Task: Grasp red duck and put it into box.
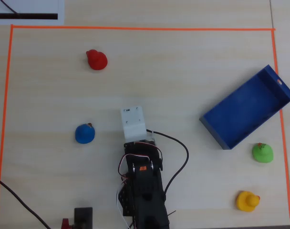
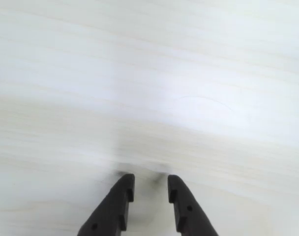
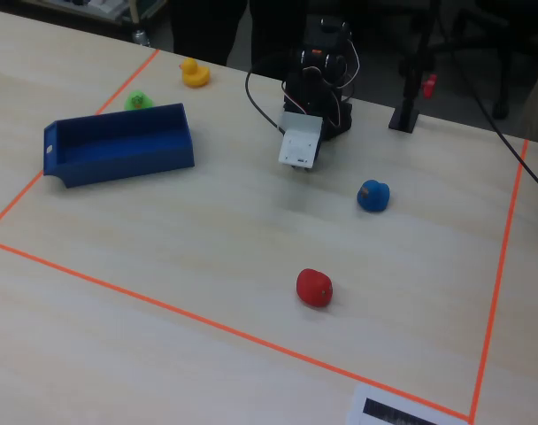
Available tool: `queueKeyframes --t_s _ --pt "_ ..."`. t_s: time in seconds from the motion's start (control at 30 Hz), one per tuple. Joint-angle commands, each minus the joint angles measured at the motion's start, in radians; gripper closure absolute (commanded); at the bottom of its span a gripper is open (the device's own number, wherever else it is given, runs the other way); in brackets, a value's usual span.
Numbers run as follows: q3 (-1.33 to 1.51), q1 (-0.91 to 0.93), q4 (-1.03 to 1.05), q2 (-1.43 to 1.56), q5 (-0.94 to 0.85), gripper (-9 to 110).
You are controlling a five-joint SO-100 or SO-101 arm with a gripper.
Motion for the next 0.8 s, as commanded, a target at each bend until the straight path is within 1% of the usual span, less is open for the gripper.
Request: queueKeyframes --t_s 0.0,0.33,0.47,0.57,0.6,0.67,0.77 --pt "0.003 0.044 0.017 -0.003 0.003 95" --pt "0.003 0.060 0.017 -0.003 0.003 95" --pt "0.003 0.072 0.017 -0.003 0.003 100" --pt "0.003 0.063 -0.002 -0.003 -0.083 101" --pt "0.003 0.051 -0.026 -0.003 -0.130 101" --pt "0.003 0.017 -0.132 -0.003 -0.158 101" --pt "0.003 -0.018 -0.393 -0.086 -0.107 101"
